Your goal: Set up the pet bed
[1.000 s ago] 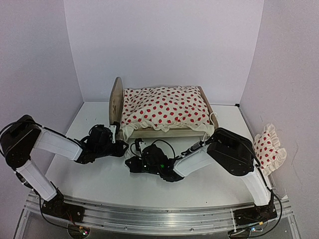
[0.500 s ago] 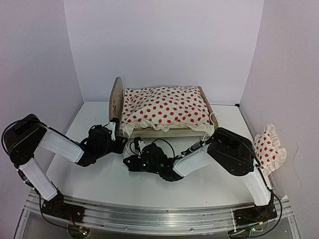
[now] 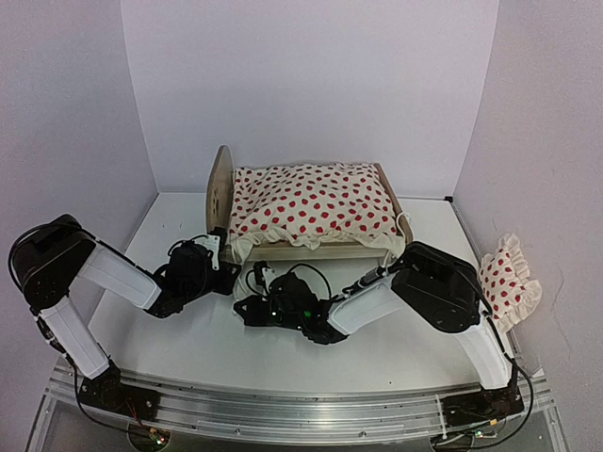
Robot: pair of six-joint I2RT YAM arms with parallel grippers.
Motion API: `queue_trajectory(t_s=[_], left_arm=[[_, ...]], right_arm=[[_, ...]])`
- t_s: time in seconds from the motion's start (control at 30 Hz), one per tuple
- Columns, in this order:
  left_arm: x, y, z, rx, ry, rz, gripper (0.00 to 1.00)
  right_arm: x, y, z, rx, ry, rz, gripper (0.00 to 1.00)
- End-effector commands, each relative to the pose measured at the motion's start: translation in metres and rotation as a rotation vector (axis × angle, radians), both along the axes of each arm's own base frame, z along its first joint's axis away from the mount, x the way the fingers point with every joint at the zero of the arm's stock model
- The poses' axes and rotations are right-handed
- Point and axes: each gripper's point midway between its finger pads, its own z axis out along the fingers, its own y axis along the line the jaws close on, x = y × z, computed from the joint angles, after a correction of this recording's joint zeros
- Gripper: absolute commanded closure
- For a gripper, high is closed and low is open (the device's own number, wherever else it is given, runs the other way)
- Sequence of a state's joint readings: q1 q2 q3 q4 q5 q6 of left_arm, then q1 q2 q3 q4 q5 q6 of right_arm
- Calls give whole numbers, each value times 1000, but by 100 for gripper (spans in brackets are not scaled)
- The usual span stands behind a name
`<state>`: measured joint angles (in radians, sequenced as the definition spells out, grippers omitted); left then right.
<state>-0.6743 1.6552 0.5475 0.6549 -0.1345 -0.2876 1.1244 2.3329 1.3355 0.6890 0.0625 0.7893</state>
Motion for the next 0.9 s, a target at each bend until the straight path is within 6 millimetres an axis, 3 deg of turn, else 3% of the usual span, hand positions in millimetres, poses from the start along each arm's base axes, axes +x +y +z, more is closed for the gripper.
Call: queue_trajectory(t_s=[0.0,0.07,0.2,0.47,0.67,0.87], left_arm=[[0,2,-9,15,1,-3,75],[2,1,-8,20,-11,-4,80],[3,-2,-3,17,-22,-20,99],[-20,-6,18,29,104,-122,100],[-40,3,23,-3,252,-144,100],[-48,8,28,-11,301,-153,100]], right_arm=[[-4,5,31,59,-36,21,100],[-4,4,32,57,-41,20,100],[-1,-1,36,56,-47,5,100],[37,-19,48,-17,-117,-35,100],[70,-13,47,-72,-165,-34,100],[81,2,53,-114,-223,4,100]])
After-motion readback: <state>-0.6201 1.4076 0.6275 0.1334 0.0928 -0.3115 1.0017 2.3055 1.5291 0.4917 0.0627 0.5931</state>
